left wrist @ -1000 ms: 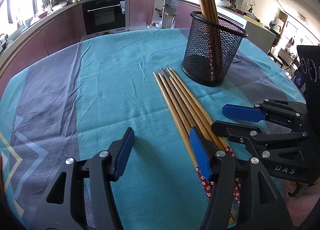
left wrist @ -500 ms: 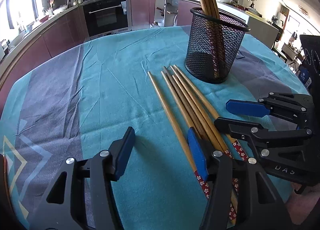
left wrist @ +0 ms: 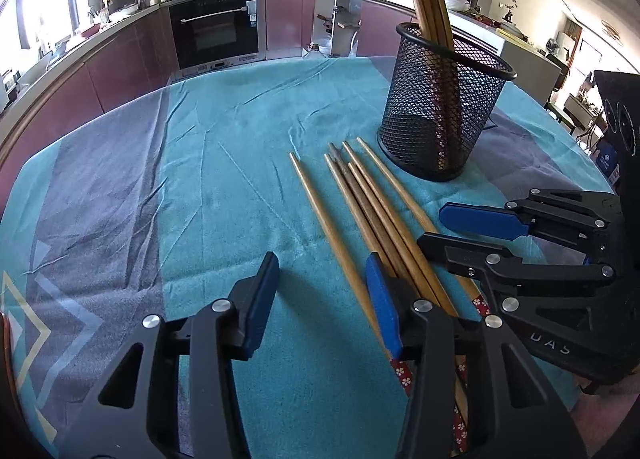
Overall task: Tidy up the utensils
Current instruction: 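Lower both open tools over the chopsticks lying on the tablecloth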
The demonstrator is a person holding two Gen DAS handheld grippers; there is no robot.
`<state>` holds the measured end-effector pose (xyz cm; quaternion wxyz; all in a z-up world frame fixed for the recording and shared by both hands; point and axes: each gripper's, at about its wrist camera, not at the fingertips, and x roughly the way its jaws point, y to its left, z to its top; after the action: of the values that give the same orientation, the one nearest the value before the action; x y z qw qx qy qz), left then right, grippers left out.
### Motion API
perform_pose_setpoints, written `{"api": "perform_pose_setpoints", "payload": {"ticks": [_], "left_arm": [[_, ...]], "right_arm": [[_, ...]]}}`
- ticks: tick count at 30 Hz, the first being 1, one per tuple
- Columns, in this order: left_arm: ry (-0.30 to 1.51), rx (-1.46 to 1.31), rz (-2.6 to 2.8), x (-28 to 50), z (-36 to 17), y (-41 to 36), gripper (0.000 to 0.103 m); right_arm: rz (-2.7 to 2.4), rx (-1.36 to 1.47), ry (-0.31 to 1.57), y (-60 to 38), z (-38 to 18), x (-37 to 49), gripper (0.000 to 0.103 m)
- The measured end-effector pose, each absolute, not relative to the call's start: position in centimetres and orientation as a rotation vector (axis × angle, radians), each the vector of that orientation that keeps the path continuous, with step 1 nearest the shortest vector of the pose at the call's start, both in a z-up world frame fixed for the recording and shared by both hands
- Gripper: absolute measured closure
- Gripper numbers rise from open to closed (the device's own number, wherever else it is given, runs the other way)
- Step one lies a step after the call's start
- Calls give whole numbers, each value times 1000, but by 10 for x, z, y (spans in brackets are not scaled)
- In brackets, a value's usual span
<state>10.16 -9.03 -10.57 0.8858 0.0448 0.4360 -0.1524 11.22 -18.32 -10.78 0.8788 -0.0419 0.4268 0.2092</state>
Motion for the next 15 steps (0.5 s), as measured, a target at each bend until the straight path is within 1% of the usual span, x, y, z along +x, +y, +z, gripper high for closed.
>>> {"api": "perform_pose_setpoints", "payload": {"ticks": [2, 8, 11, 15], "left_arm": [[905, 97, -315, 103, -107, -92, 61], [907, 98, -309, 109, -106, -94, 70], [906, 94, -307, 109, -107, -95, 71], [907, 86, -302, 109, -106, -96, 76]], "right_arm": [[433, -86, 891, -182, -108, 116, 81], [424, -66, 893, -183, -109, 123, 88], [422, -52, 893, -184, -109, 124, 91], [423, -37, 896, -188, -109, 125, 92]]}}
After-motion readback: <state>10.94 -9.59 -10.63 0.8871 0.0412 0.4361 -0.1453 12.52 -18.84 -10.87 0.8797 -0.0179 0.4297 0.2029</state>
